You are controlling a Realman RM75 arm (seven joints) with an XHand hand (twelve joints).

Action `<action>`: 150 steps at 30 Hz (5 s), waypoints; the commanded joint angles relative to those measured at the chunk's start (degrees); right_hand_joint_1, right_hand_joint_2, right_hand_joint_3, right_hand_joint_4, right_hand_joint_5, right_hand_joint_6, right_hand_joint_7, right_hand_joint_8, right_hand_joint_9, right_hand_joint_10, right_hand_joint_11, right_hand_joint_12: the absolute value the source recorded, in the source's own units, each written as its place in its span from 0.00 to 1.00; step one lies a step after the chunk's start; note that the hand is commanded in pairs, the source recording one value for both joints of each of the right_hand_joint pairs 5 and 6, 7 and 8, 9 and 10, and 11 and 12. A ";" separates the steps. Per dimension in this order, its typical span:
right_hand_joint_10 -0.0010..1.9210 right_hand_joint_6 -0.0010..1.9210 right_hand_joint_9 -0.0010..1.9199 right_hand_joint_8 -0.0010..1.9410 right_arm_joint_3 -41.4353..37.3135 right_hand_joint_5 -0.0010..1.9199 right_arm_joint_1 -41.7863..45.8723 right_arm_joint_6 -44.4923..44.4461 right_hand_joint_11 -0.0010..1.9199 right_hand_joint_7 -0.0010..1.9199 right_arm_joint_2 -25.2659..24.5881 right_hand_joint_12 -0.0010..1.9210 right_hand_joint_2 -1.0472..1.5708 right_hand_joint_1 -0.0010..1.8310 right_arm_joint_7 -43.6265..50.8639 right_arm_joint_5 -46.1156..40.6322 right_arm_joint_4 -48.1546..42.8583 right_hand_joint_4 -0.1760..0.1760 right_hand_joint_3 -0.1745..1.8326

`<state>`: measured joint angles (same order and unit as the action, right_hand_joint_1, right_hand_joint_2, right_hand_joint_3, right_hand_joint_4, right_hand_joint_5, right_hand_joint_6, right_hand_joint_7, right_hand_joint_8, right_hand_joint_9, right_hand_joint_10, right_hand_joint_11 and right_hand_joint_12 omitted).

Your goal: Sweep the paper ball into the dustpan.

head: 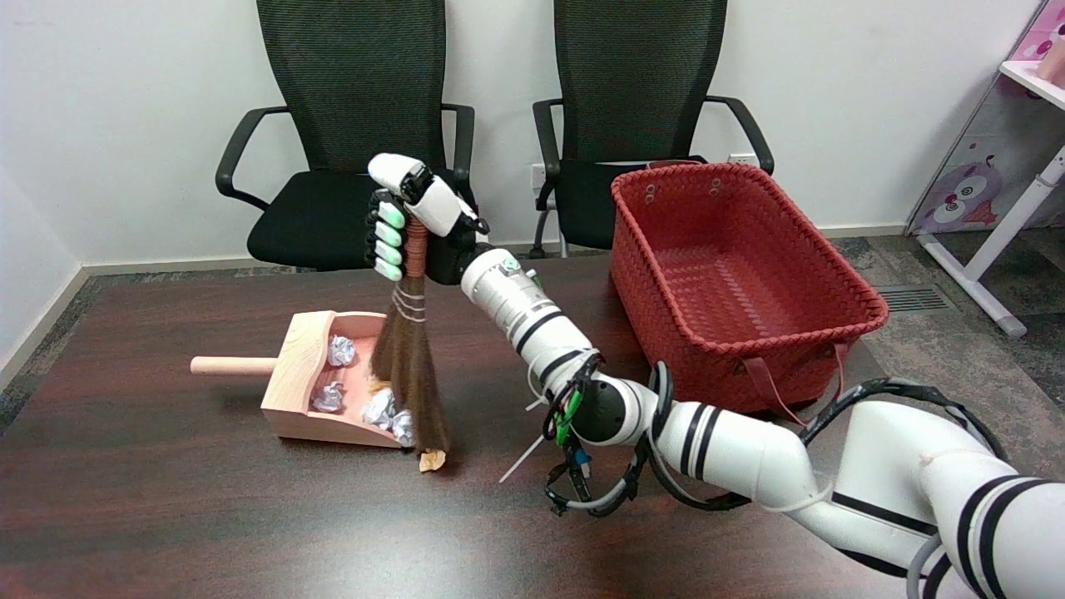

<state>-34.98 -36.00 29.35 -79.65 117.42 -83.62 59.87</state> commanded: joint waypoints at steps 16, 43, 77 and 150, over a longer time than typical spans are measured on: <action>1.00 1.00 1.00 0.99 4.74 1.00 -4.51 -0.79 1.00 1.00 4.05 1.00 0.49 0.38 -35.72 5.88 7.83 0.51 0.71; 1.00 1.00 1.00 0.99 -12.15 1.00 33.45 0.10 1.00 1.00 10.97 1.00 0.88 0.30 16.10 -1.90 42.42 0.58 0.77; 1.00 1.00 1.00 0.99 -11.35 1.00 59.61 25.76 1.00 1.00 -8.11 1.00 0.87 0.31 29.36 19.44 50.69 0.61 0.88; 1.00 1.00 1.00 0.99 -19.60 1.00 36.21 49.67 1.00 1.00 -38.05 1.00 0.94 0.25 29.53 24.84 1.83 0.66 0.82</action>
<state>-54.52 8.32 82.58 -117.62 146.97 -57.25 70.08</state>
